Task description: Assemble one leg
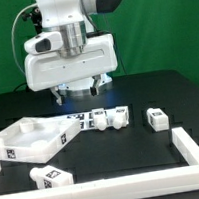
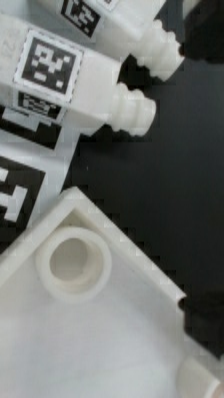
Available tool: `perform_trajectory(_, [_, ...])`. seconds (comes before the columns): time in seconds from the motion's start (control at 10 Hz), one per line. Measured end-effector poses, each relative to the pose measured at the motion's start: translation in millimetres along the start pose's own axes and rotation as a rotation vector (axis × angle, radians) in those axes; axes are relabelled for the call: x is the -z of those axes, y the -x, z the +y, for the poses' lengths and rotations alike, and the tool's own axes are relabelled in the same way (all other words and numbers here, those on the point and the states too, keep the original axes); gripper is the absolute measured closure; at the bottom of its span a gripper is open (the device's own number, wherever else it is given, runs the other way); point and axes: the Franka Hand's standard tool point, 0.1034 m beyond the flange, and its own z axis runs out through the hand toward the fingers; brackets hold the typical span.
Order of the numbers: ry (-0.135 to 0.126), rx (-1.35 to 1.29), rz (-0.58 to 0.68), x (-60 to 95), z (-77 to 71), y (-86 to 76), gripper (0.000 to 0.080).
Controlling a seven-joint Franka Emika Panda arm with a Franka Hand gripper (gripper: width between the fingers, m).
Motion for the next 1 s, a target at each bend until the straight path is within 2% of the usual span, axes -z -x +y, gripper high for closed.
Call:
perform_trajectory(0.2, [-0.012, 0.234, -0.012, -5.6, 25.5, 21.9, 0.015])
perform_trajectory(0.3, [-0.037, 0.39, -0.029, -9.1, 42.2, 38.4, 0.015])
perform_trajectory(0.4, [-0.048, 0.54, -0.03, -12.5, 56.1, 52.0, 0.015])
perform_trajectory(0.5, [-0.056, 0.624, -0.031, -17.8, 62.8, 68.8, 0.015])
perform_trajectory(0.6, [-0.077, 0.537, -0.024, -21.5, 63.5, 81.6, 0.015])
perform_trajectory(0.8, [-0.079, 0.532, -0.024, -21.8, 63.9, 82.0, 0.015])
perform_trajectory(0.9, [-0.067, 0.548, -0.019, -23.0, 65.7, 82.1, 0.015])
perform_trajectory(1.0, [0.014, 0.631, 0.007, -29.8, 75.1, 85.5, 0.015])
